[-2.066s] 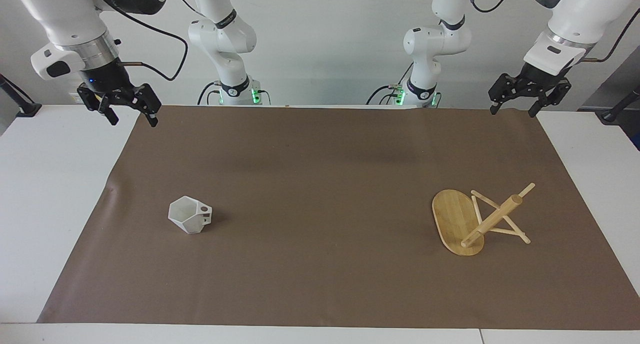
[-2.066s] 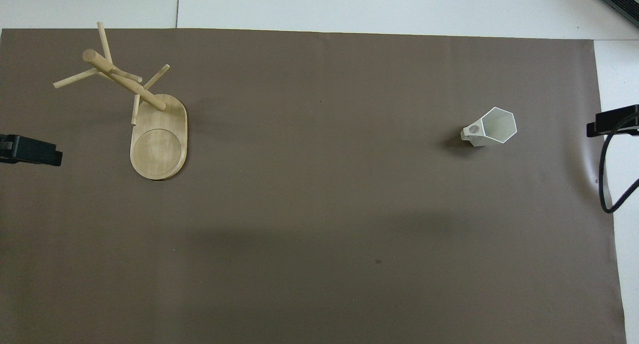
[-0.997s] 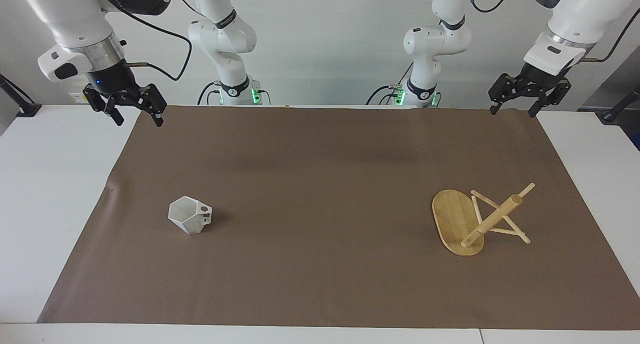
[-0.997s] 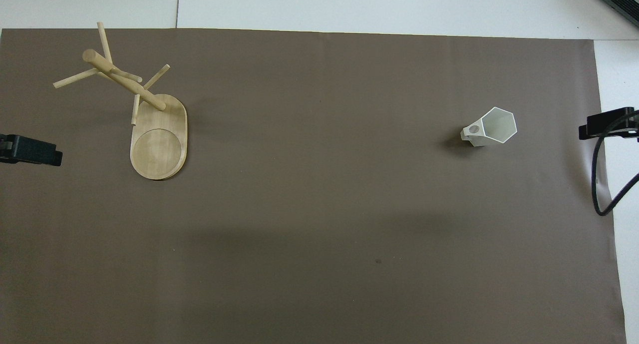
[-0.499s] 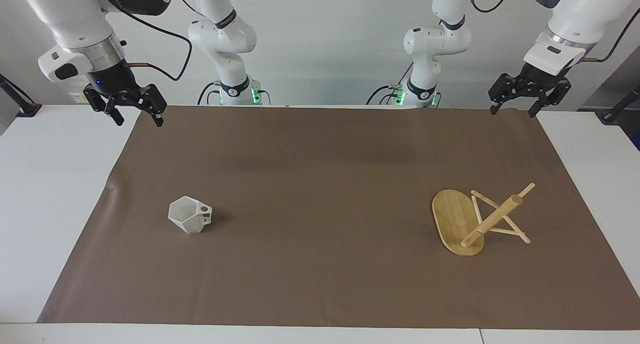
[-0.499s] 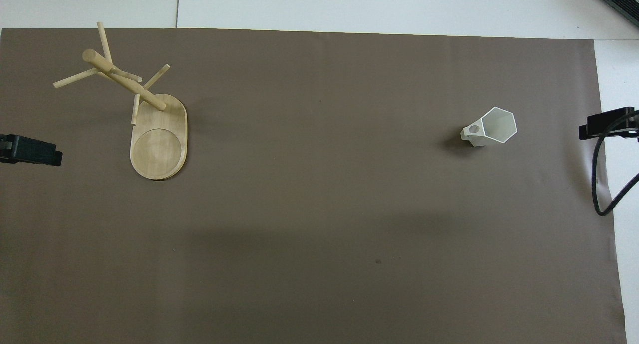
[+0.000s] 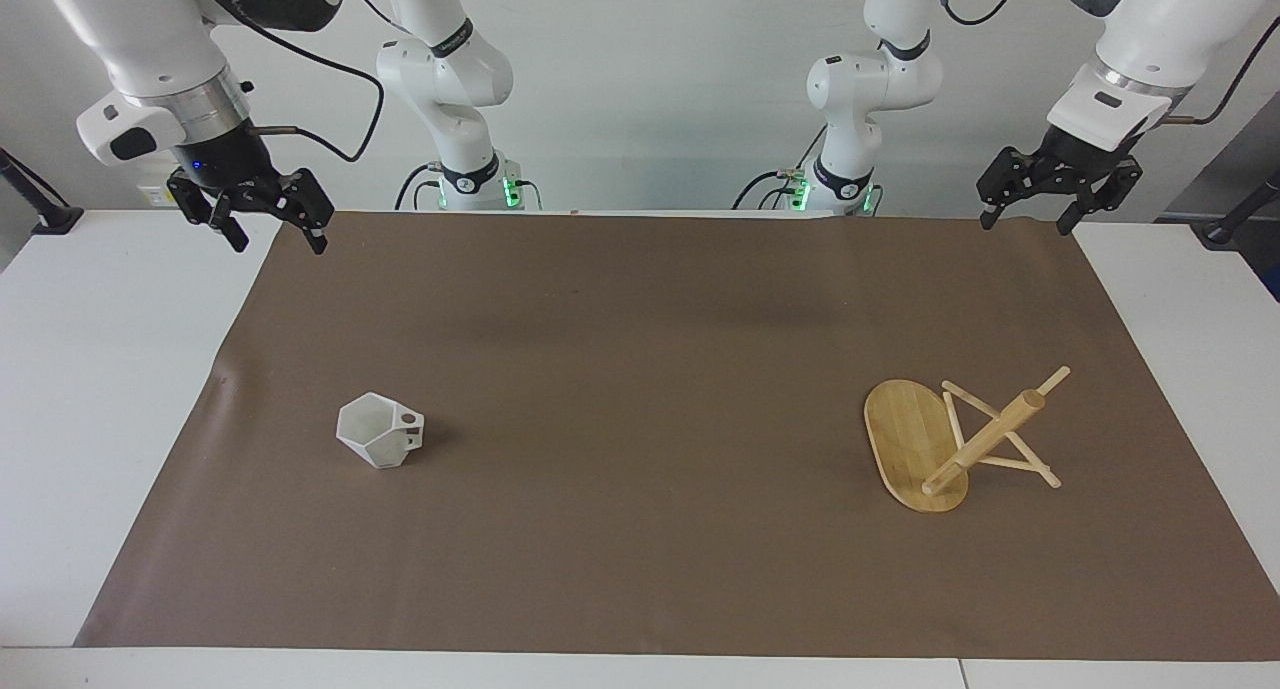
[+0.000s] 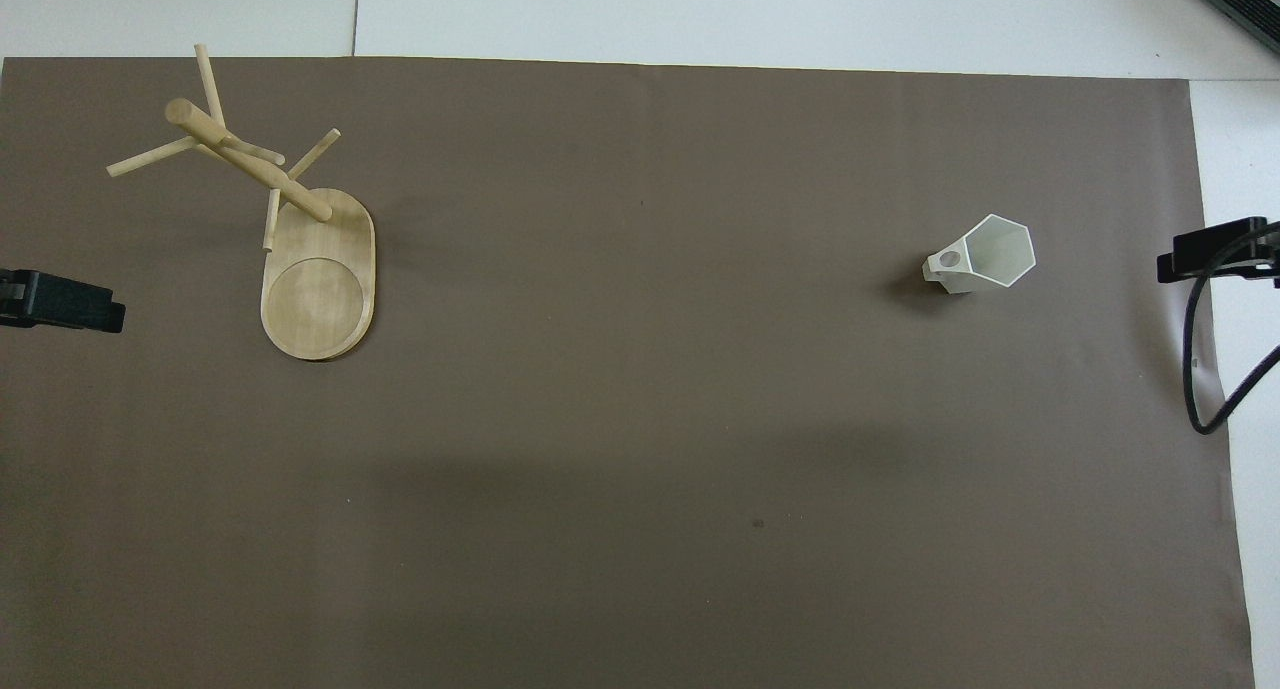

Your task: Hang cup on rack

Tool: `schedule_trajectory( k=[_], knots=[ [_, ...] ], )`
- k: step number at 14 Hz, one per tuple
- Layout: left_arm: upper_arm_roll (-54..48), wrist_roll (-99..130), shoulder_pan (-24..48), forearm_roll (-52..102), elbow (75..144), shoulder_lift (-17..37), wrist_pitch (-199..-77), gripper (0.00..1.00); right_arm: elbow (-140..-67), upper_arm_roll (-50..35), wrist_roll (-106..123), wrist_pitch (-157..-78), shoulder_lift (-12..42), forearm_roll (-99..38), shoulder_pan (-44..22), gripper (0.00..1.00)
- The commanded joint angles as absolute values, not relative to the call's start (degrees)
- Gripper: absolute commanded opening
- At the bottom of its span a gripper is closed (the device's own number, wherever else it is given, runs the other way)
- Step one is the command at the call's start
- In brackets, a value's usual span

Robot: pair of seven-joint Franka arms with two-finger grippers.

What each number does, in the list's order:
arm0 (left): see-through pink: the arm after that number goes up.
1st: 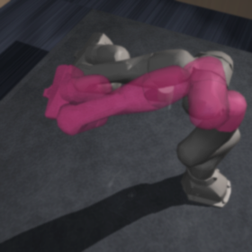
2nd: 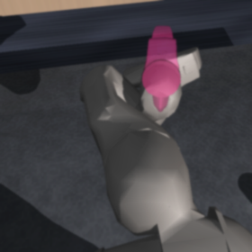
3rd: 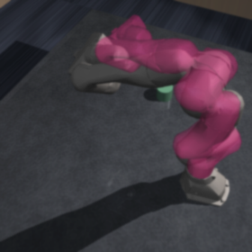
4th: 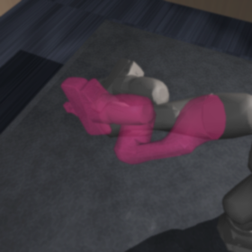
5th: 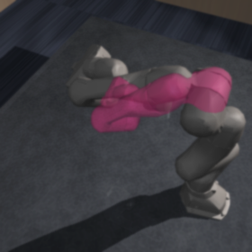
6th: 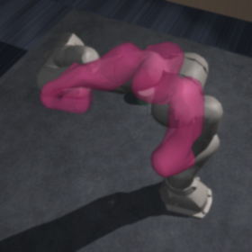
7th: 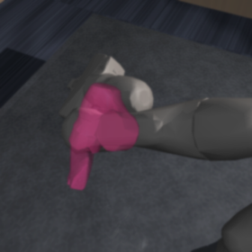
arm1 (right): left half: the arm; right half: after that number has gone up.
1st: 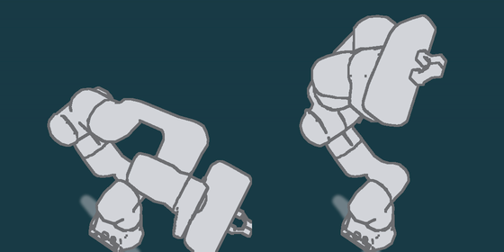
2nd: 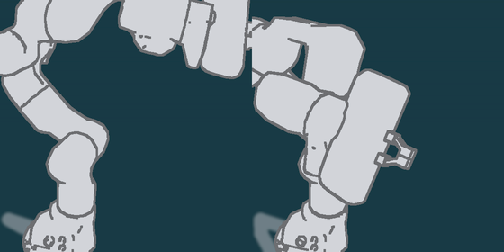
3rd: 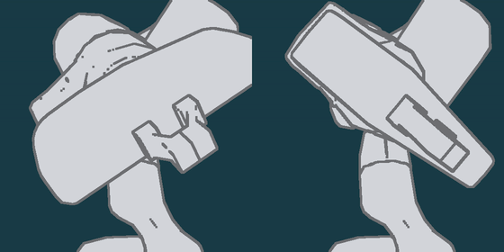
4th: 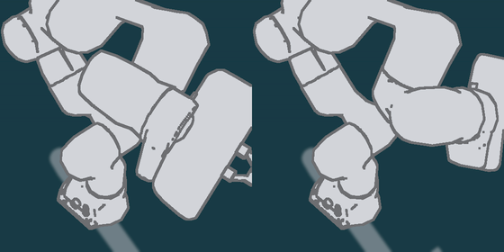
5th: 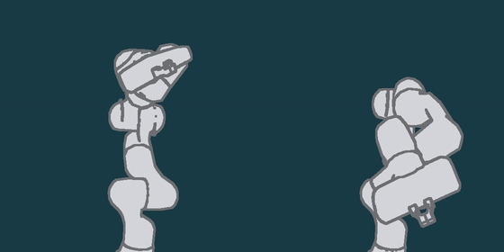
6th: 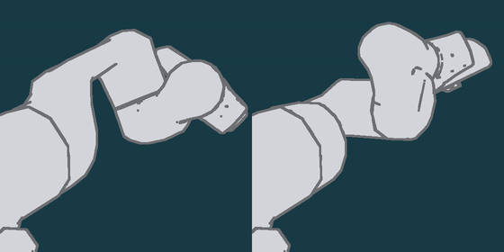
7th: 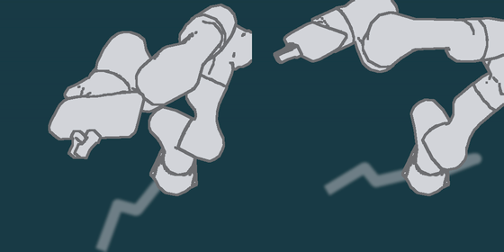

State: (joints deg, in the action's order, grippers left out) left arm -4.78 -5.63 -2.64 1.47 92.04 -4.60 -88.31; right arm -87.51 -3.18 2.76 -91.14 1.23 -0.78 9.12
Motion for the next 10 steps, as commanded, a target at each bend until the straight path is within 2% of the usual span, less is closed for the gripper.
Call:
schedule_trajectory(
  k=[1, 5, 10],
  knots=[
    [-5.0, -5.3, -3.2, 1.4, 92.8, -5.7, -87.8, 1.0, -88.8, -3.3, 2.0, -90.5, 0.1, -0.9, 9.4, 1.0],
    [-5.0, -5.3, -3.2, 1.4, 92.8, -5.7, -87.8, 1.0, -88.9, -3.3, 2.3, -90.4, 0.1, -1.0, 9.6, 1.0],
    [-5.0, -5.3, -3.2, 1.4, 92.8, -5.7, -87.8, 1.0, -92.6, -2.4, 9.2, -92.4, -0.3, -1.8, 10.1, 1.0]
  ],
)
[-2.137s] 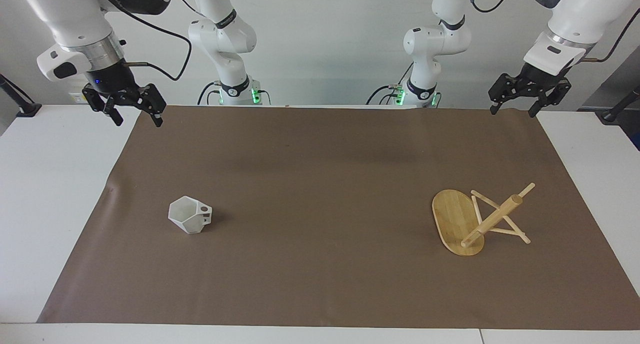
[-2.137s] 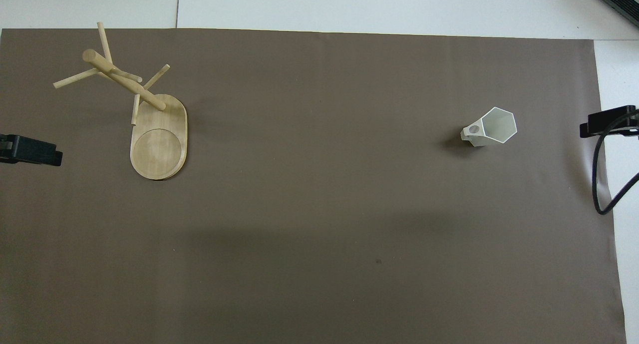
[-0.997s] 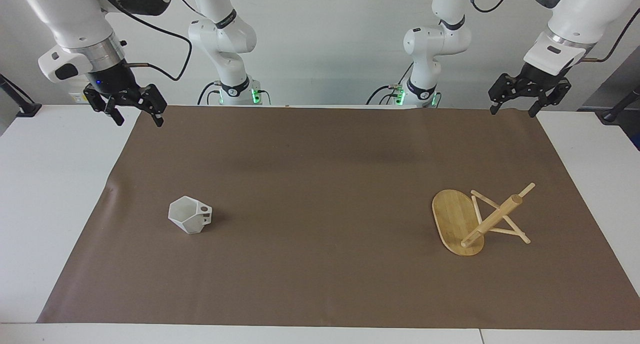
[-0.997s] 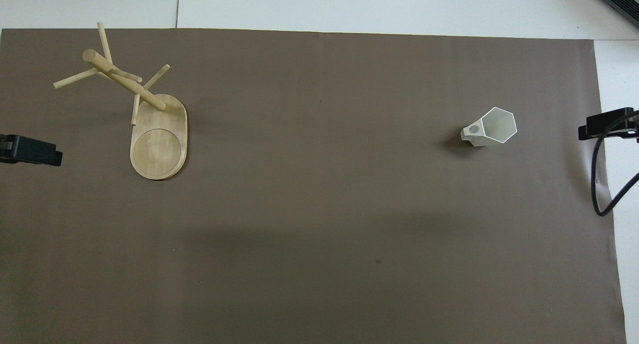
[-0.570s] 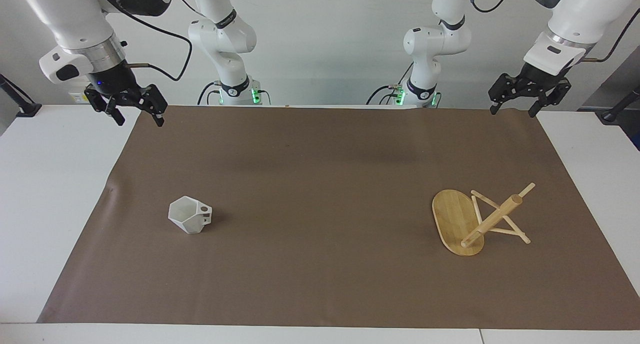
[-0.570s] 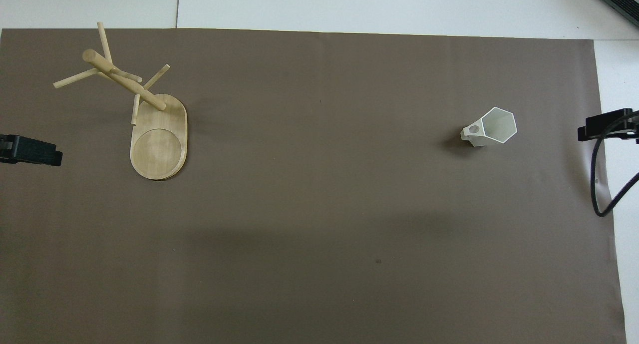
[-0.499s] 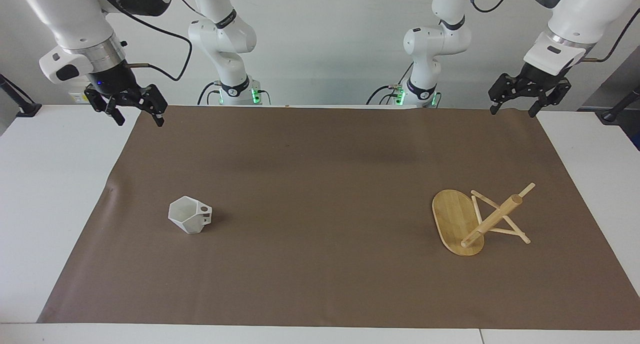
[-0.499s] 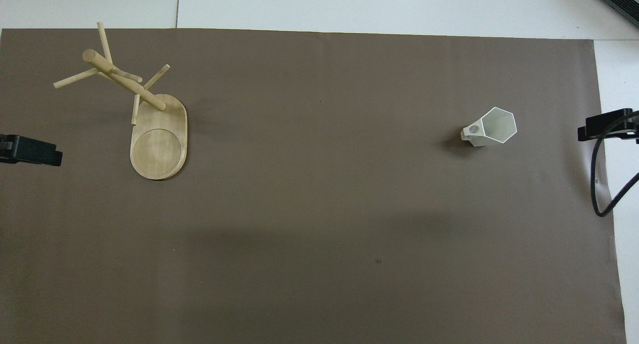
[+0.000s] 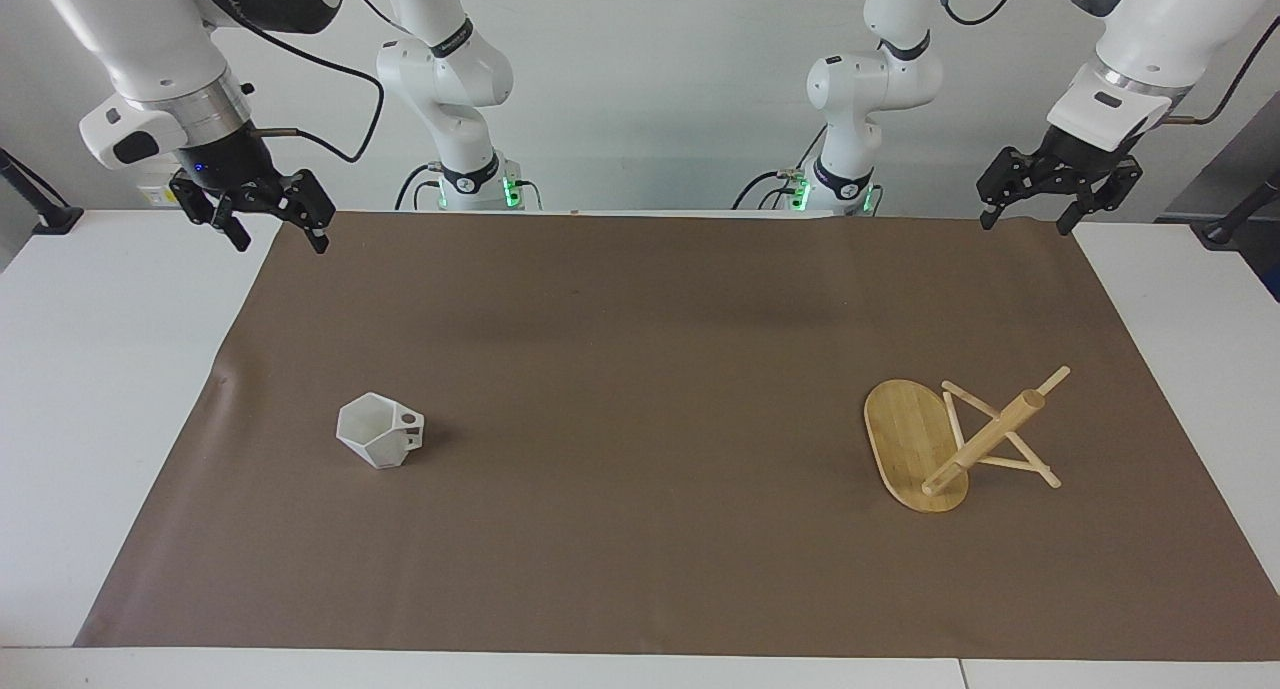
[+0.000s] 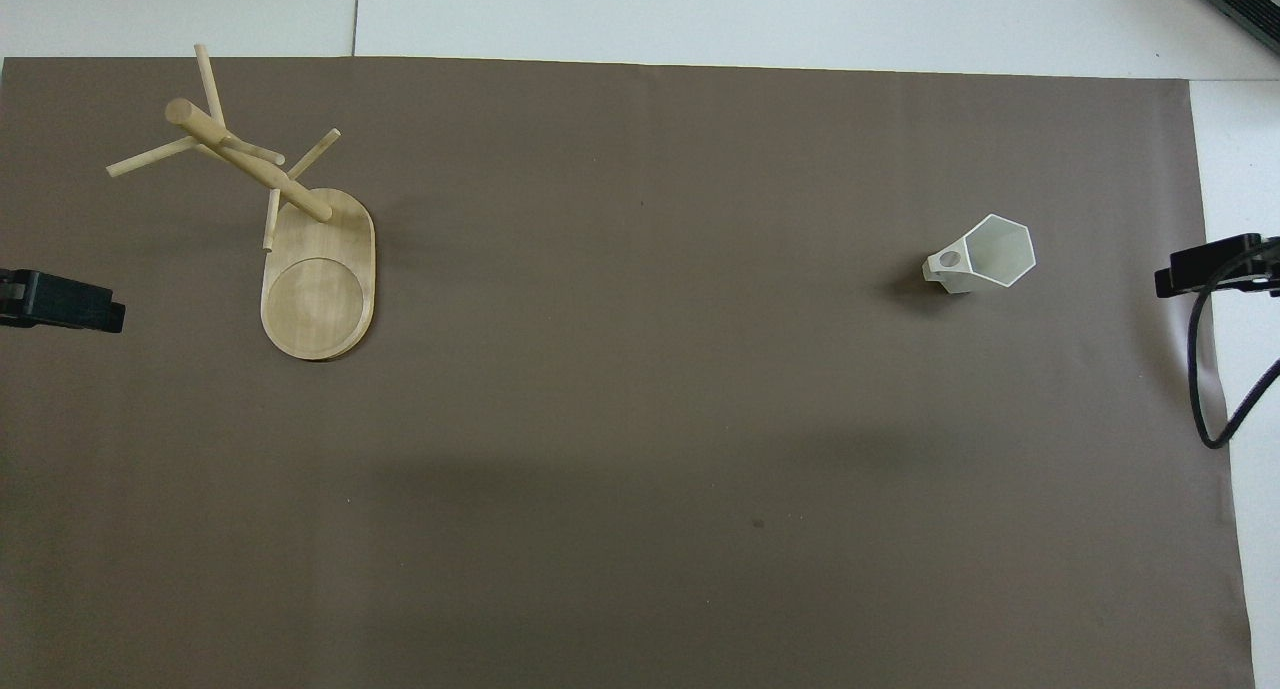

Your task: Hang cup on rack

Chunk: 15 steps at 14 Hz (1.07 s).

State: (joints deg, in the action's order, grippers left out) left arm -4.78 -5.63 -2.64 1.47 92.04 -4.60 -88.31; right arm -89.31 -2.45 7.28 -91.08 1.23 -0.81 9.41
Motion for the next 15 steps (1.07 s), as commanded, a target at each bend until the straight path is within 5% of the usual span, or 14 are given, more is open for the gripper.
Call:
schedule_trajectory(
  k=[1, 8, 15],
  knots=[
    [-5.0, -5.3, -3.2, 1.4, 92.8, -5.7, -87.8, 1.0, -93.2, -2.0, 8.3, -92.6, -0.4, -2.6, 10.1, 1.0],
    [-5.0, -5.3, -3.2, 1.4, 92.8, -5.7, -87.8, 1.0, -95.4, -1.5, 6.3, -94.6, -1.2, -3.8, 10.0, 1.0],
    [-5.1, -5.3, -3.2, 1.4, 92.8, -5.7, -87.8, 1.0, -110.4, -1.3, 7.7, -116.6, -1.1, -3.5, 9.9, 1.0]
  ],
)
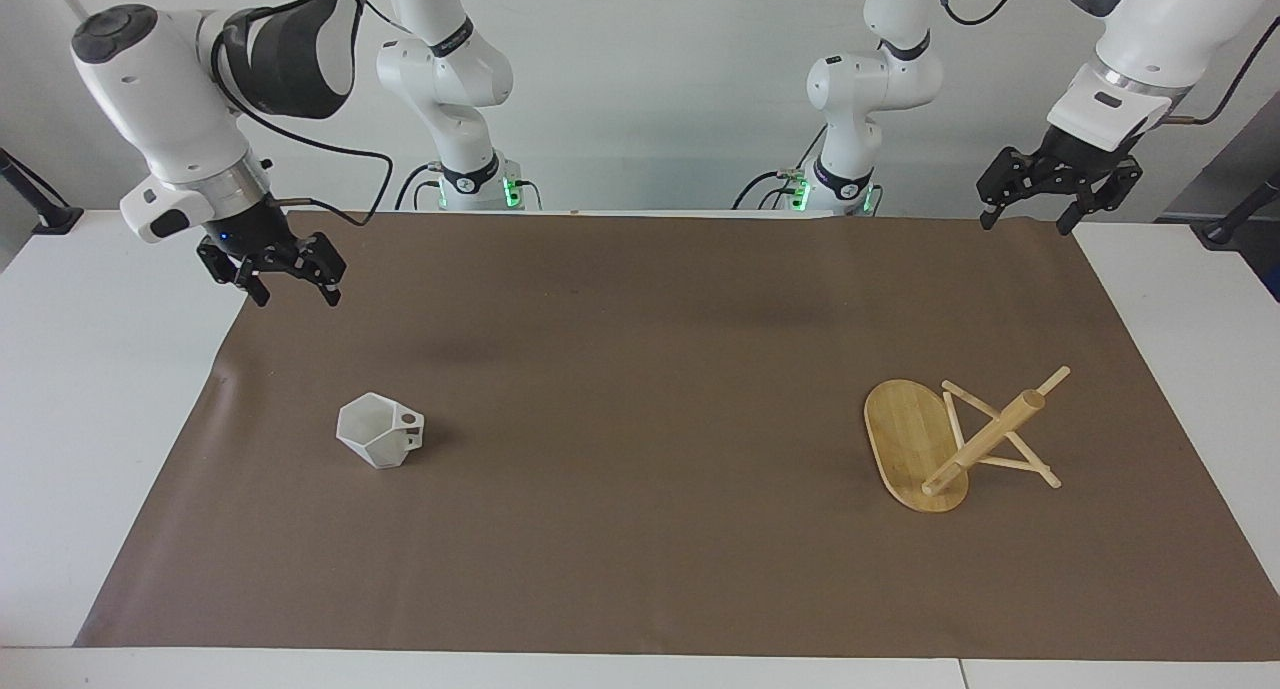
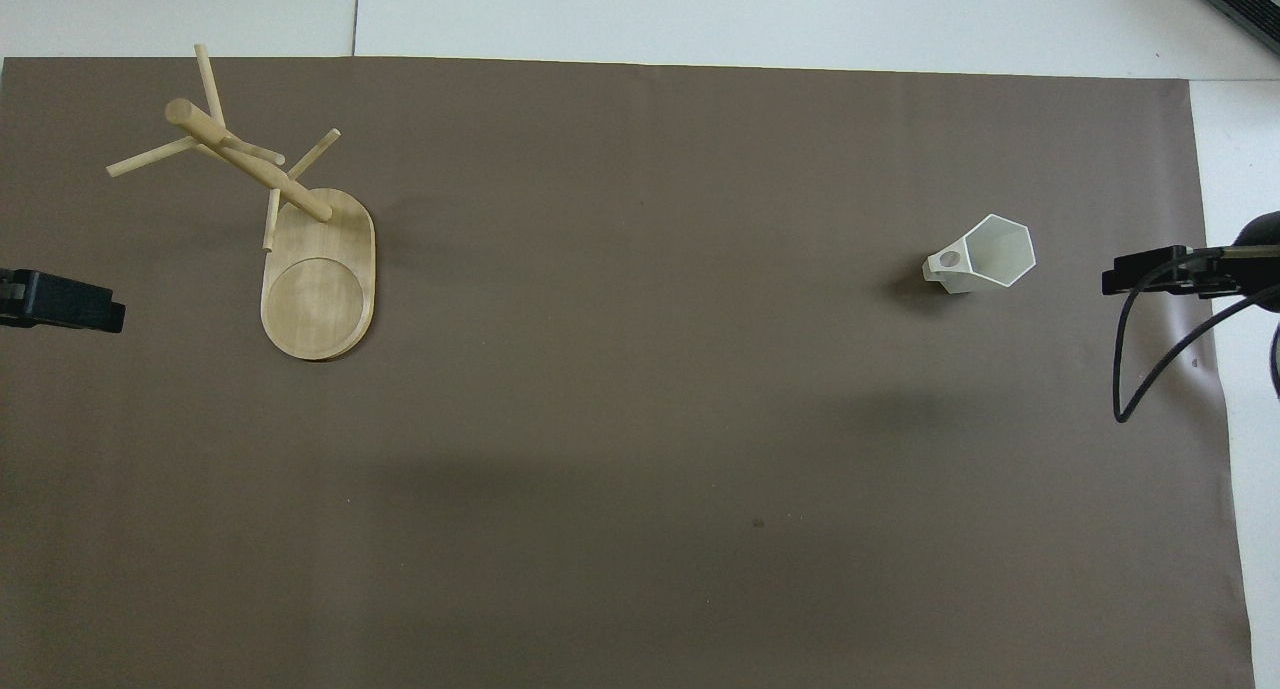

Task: Hang cup on rack
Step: 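Reach the right gripper toward the white cup lying on its side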

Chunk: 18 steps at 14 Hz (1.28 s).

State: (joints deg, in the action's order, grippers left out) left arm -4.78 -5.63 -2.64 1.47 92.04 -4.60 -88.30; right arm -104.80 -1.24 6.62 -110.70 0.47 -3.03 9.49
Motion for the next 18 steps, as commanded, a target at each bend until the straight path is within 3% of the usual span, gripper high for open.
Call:
schedule_trajectory(
  k=[1, 4, 8, 18],
  knots=[
    [-5.0, -5.3, -3.2, 1.4, 92.8, -5.7, -87.8, 1.0, -112.2, -1.3, 8.0, -120.6, 0.3, -3.3, 9.8, 1.0],
    [-5.0, -5.3, -3.2, 1.4, 92.8, -5.7, -87.8, 1.0, -115.0, -1.2, 9.4, -130.8, 4.4, -2.8, 9.8, 1.0],
    [-5.0, -5.3, -3.2, 1.4, 92.8, -5.7, -87.8, 1.0, -114.8, -1.2, 9.6, -138.5, 9.0, 0.4, 9.8, 1.0],
    [-5.1, -5.3, -3.2, 1.4, 92.8, -5.7, -87.8, 1.0, -113.5, -1.5, 9.4, -145.5, 13.8, 0.6, 9.0, 1.0]
  ],
)
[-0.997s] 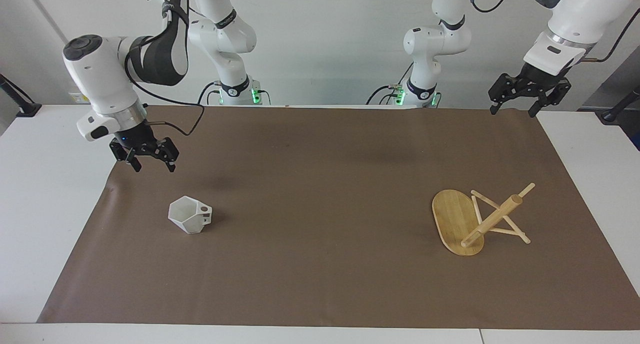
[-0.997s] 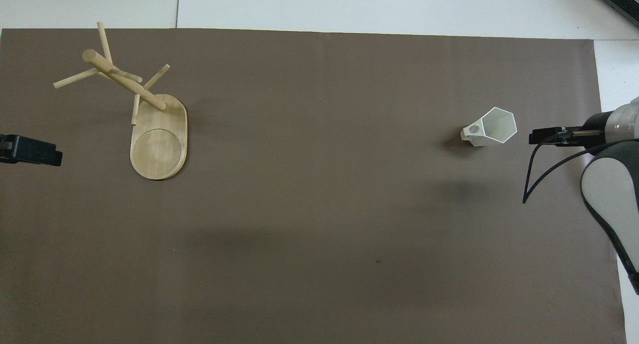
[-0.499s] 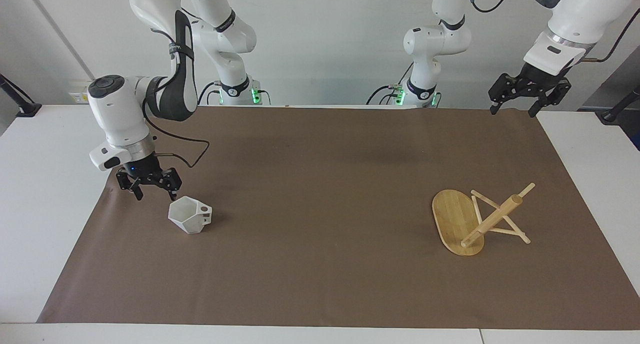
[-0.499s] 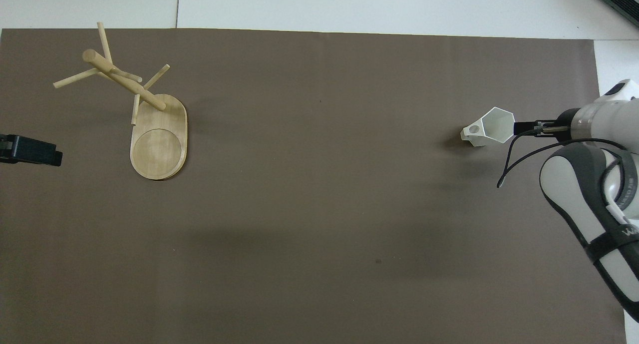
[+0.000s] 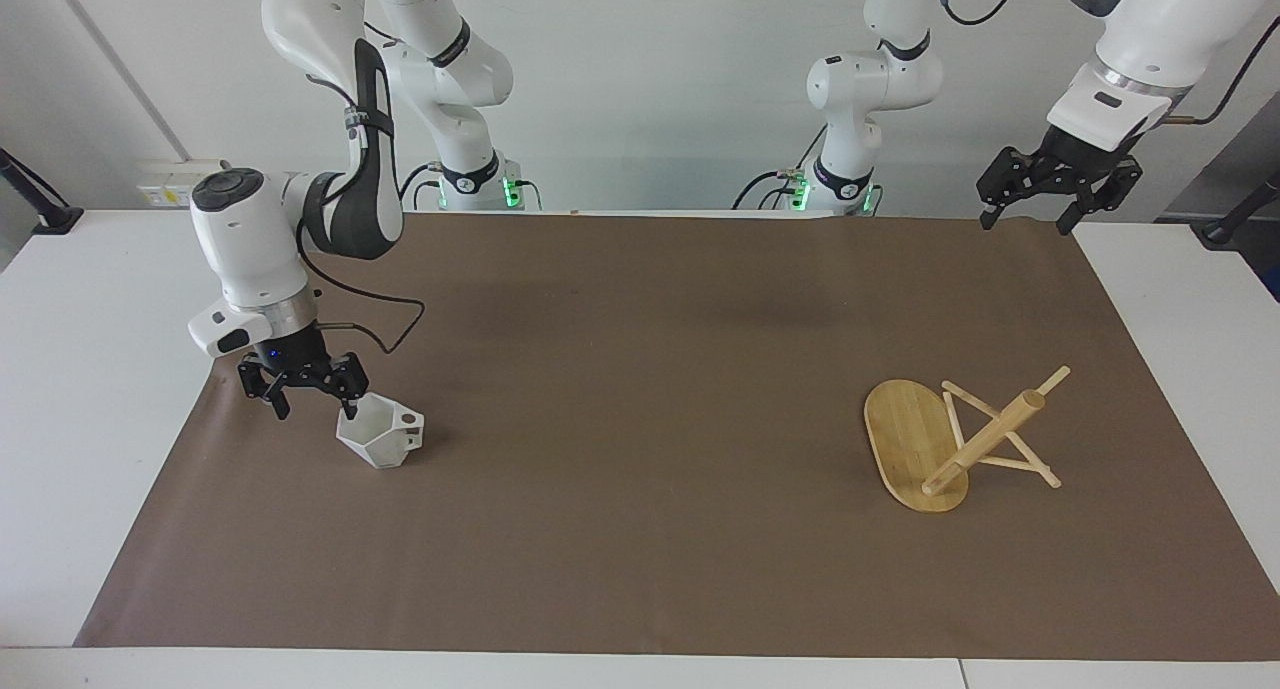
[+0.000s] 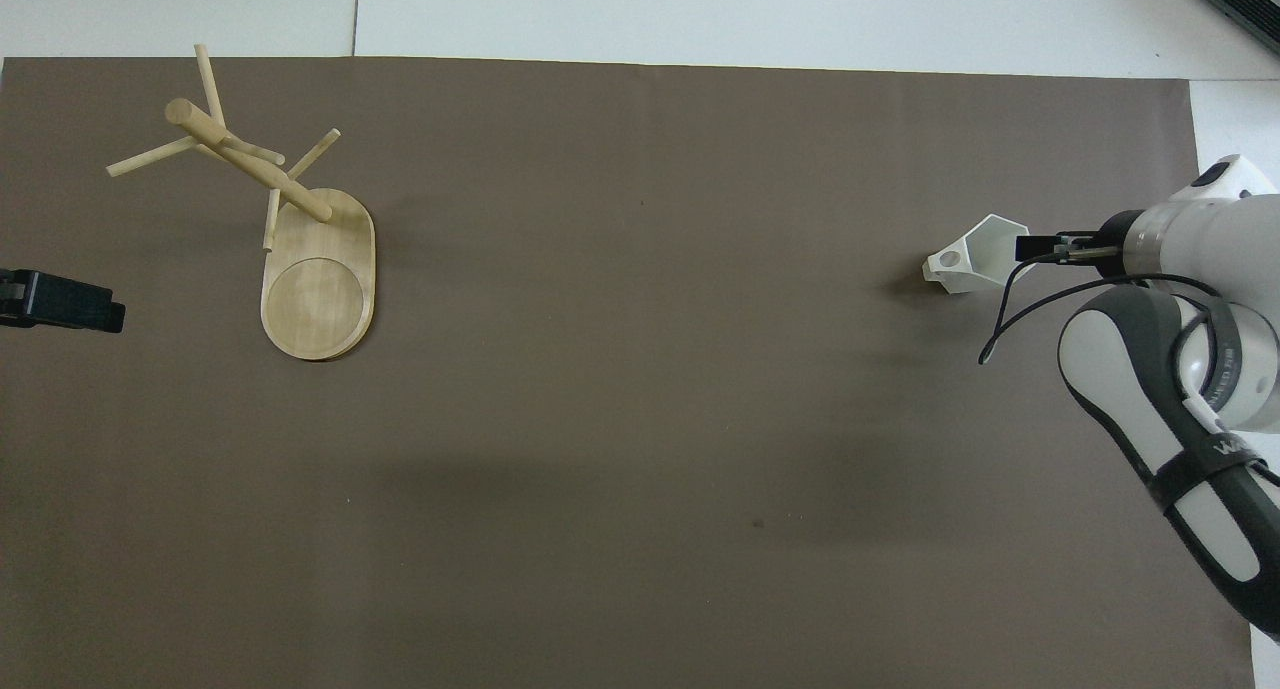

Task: Hang cup on rack
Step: 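Reach the right gripper toward the white cup lying on its side, then close the right gripper on the white cup's base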

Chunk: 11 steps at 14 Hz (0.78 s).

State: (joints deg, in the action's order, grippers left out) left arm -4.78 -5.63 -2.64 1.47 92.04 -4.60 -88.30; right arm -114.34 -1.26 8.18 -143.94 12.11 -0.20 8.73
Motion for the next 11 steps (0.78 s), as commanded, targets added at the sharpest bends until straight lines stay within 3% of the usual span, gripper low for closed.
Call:
schedule_trajectory(
  k=[1, 11],
  knots=[
    [-5.1, -5.3, -3.2, 1.4, 92.8, -5.7, -87.8, 1.0, -113.5, -1.5, 9.4, -145.8, 14.0, 0.7, 8.9, 1.0],
    [-5.0, -5.3, -3.2, 1.4, 92.8, -5.7, -87.8, 1.0, -113.4, -1.8, 12.7, -145.2, 15.4, 0.8, 7.9, 0.99]
  ],
)
